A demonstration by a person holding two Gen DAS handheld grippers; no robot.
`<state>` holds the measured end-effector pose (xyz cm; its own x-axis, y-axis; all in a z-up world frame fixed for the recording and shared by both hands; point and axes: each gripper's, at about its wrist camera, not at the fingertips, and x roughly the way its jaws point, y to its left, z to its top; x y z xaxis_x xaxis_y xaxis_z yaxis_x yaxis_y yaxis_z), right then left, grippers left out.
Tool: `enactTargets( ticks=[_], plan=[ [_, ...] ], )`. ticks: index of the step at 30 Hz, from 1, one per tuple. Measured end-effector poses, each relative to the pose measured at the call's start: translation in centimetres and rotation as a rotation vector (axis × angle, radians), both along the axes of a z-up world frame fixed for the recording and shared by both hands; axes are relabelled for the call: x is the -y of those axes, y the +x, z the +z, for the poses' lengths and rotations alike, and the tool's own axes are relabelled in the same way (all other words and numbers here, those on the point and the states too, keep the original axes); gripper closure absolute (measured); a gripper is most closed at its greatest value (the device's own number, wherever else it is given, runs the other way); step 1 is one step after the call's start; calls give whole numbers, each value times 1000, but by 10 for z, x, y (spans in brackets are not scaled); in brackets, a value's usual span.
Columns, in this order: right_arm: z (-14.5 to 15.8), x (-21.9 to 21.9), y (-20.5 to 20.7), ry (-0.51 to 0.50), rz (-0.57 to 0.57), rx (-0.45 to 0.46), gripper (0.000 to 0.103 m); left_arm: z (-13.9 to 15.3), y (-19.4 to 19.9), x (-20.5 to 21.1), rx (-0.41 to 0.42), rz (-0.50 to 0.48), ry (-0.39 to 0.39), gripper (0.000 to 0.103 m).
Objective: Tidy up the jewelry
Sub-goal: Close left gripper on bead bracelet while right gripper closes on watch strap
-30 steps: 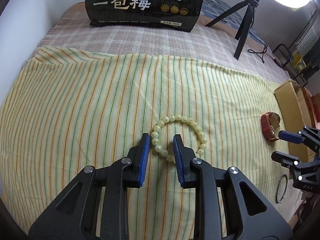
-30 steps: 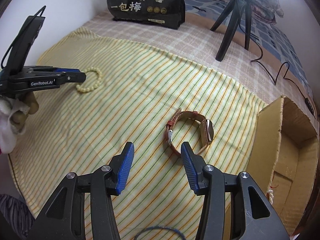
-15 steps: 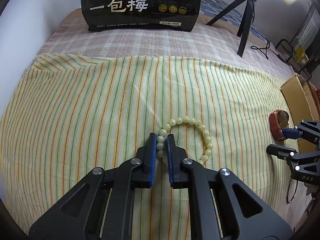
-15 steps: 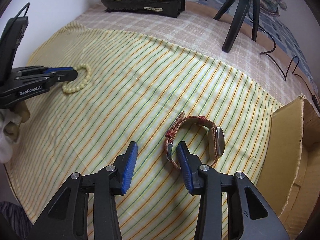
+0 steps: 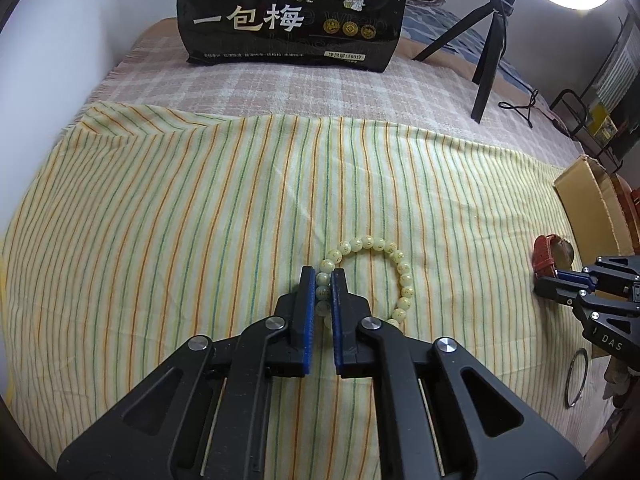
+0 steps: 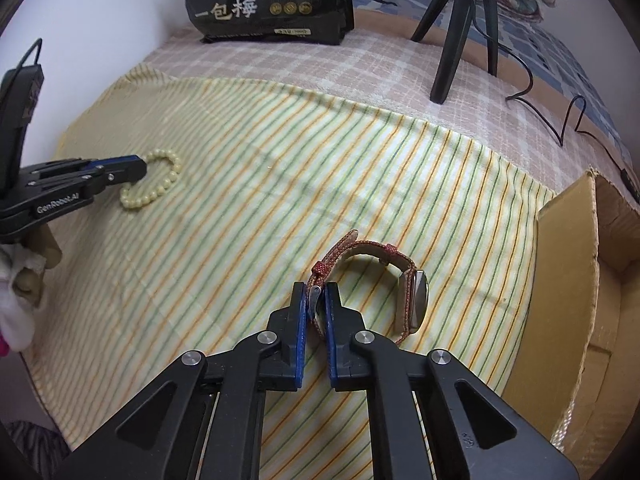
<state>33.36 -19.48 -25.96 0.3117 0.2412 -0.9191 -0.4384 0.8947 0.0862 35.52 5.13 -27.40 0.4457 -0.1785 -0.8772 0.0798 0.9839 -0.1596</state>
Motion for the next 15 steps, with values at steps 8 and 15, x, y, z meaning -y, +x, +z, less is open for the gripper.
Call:
enactTargets(
  ticks=[8,15],
  plan=[
    [20,-3,-26,74,4,23,97,26,-16,-3,39,-1,-17,98],
    [44,-7,-54,119,12,59,97,54,-37,2,82,-19,-20,98]
  ],
)
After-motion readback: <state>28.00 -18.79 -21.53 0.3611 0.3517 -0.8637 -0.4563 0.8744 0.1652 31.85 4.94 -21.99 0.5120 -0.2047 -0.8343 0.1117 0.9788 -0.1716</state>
